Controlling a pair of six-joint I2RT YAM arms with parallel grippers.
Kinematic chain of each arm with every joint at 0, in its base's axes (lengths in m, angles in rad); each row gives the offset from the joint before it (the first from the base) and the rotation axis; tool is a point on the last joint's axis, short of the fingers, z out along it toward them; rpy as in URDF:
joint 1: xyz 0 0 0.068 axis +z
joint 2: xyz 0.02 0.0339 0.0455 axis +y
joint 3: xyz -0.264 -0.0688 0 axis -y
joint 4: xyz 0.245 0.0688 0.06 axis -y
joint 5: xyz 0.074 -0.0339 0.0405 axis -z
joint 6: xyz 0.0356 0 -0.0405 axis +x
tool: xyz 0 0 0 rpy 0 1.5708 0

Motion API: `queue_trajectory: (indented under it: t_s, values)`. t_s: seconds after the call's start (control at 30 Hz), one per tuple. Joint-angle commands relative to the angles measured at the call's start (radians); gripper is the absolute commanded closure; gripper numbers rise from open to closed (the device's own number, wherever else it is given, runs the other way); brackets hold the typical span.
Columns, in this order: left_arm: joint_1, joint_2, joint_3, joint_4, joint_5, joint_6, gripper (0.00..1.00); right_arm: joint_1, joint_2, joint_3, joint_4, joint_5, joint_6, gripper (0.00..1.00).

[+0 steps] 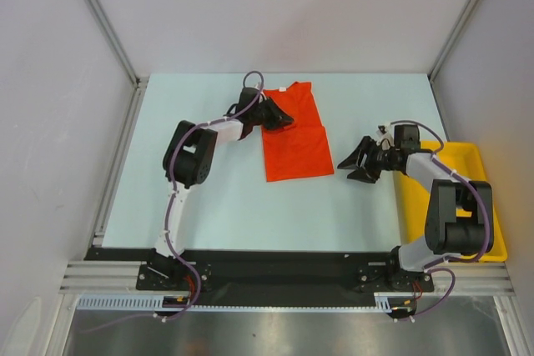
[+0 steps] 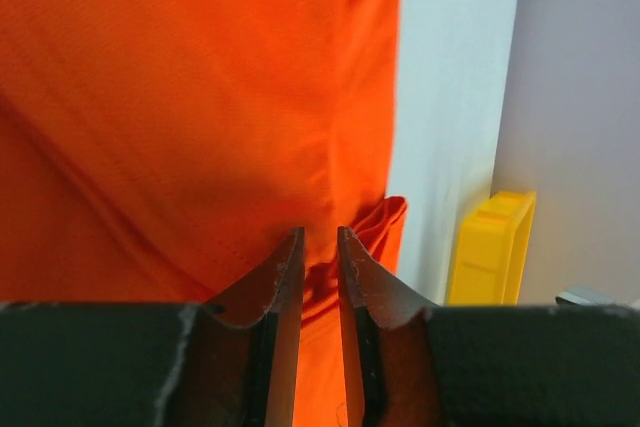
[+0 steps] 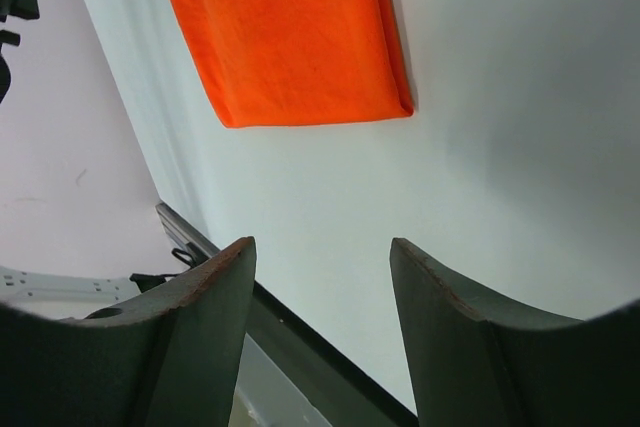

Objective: Fold and stack the t-shirts
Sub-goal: Fold the tshirt

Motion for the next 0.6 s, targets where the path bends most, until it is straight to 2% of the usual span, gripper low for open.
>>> queue_trajectory:
  t_s: [0.0, 0.23, 0.4, 0.57]
  values:
    - [0.017, 0.003, -0.012, 0.050, 0.048, -0.016, 0.75, -0.004, -0.048, -0.022, 0.001, -0.002, -0.025, 0.37]
    - [0.039, -0.020, -0.081, -0.024, 0.014, -0.045, 0.75, -0.006, -0.071, -0.045, -0.003, 0.010, -0.017, 0.37]
    - [0.048, -0.034, -0.085, -0.047, 0.089, -0.048, 0.74, -0.006, -0.063, -0.045, 0.013, 0.024, 0.015, 0.38]
    - [0.080, -0.231, -0.118, -0.093, 0.080, 0.024, 0.68, -0.006, -0.060, -0.067, 0.064, 0.015, 0.075, 0.38]
